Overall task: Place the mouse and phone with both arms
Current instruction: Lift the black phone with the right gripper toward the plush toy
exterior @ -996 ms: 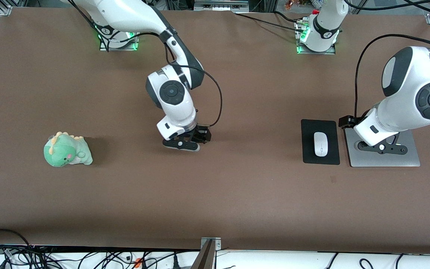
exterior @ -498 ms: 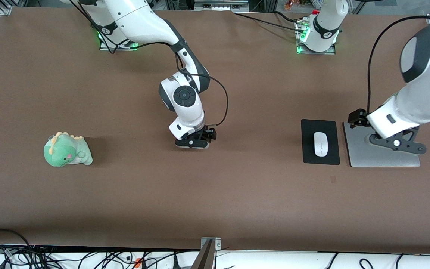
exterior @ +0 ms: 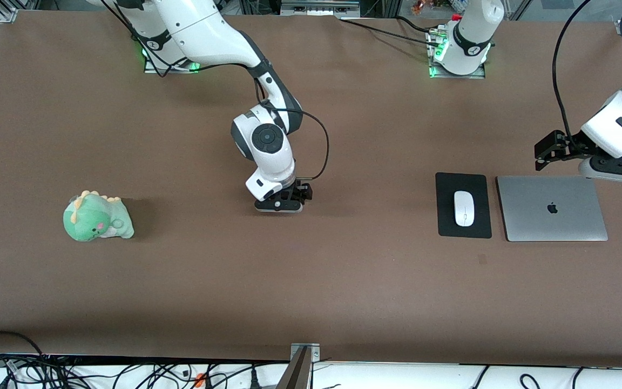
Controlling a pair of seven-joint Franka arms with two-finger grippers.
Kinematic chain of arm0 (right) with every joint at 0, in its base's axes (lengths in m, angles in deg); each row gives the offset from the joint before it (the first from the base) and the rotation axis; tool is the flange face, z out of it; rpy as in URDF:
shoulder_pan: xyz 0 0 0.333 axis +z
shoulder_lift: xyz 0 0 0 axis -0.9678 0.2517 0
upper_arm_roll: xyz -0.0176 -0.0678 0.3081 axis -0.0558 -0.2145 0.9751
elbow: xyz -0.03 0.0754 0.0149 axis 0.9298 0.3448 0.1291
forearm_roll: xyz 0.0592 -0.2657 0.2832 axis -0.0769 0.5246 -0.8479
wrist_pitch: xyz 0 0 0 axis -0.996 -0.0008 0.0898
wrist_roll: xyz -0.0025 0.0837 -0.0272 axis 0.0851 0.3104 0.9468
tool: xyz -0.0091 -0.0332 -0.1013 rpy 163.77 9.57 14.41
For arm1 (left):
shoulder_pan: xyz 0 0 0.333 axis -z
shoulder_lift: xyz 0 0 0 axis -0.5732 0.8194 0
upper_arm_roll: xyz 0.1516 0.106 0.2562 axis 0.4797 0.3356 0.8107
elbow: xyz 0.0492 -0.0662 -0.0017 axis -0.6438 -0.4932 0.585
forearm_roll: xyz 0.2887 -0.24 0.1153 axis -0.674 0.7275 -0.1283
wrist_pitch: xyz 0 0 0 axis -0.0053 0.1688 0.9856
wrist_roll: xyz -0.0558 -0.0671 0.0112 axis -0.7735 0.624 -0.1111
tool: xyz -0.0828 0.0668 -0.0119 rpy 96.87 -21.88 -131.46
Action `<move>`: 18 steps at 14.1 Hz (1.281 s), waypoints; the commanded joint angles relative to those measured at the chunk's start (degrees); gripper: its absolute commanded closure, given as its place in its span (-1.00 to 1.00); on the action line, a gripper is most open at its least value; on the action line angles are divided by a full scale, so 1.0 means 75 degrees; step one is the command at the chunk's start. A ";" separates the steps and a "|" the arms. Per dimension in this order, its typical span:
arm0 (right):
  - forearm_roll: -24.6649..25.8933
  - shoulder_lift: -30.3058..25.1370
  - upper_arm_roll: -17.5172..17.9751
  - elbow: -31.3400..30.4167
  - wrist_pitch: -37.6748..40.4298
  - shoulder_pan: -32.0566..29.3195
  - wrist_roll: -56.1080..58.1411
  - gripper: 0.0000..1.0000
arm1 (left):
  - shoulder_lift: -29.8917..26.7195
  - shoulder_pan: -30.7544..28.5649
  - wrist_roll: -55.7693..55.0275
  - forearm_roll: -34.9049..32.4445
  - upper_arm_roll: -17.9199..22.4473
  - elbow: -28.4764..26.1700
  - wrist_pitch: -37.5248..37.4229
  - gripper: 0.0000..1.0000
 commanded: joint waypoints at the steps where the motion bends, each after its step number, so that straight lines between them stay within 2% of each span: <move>1: 0.0004 -0.0014 -0.0080 -0.0244 -0.0241 0.0117 0.0332 -1.00 | -0.1065 -0.0547 0.0023 0.0101 -0.0592 -0.1298 0.0299 -1.00; 3: 0.0004 -0.0014 -0.0091 -0.0291 -0.0241 0.0140 0.0357 -1.00 | -0.1045 -0.0453 -0.0071 0.0065 -0.0558 -0.1324 0.0264 -1.00; 5: 0.0004 0.0079 -0.0091 -0.0291 -0.0229 0.0152 0.0381 -0.88 | -0.0847 -0.0511 0.0057 0.0077 -0.0535 -0.1172 0.0241 -1.00; 9: 0.0004 0.0080 -0.0091 -0.0280 -0.0171 0.0176 0.0638 0.19 | -0.0763 -0.0535 0.0010 0.0077 -0.0570 -0.1101 0.0229 -1.00; 11: -0.0020 -0.0002 -0.0091 -0.0117 0.0423 0.0117 0.0720 0.53 | -0.0822 -0.0535 0.0023 0.0077 -0.0617 -0.1055 0.0113 -1.00; 13: -0.0066 -0.0037 -0.0115 0.0362 0.1348 -0.0069 0.0907 0.63 | -0.0787 -0.0535 0.0011 0.0077 -0.0593 -0.0822 -0.0110 -1.00; 16: -0.0148 -0.0073 -0.0080 0.1498 0.3118 -0.0783 0.1714 0.76 | -0.0658 -0.0769 0.0093 0.0136 -0.0499 -0.0668 -0.0591 -1.00; 18: -0.0300 -0.0073 -0.0080 0.1560 0.3357 -0.1205 0.2486 0.78 | -0.0553 -0.0722 0.0070 0.0054 -0.0570 -0.0399 -0.0626 -1.00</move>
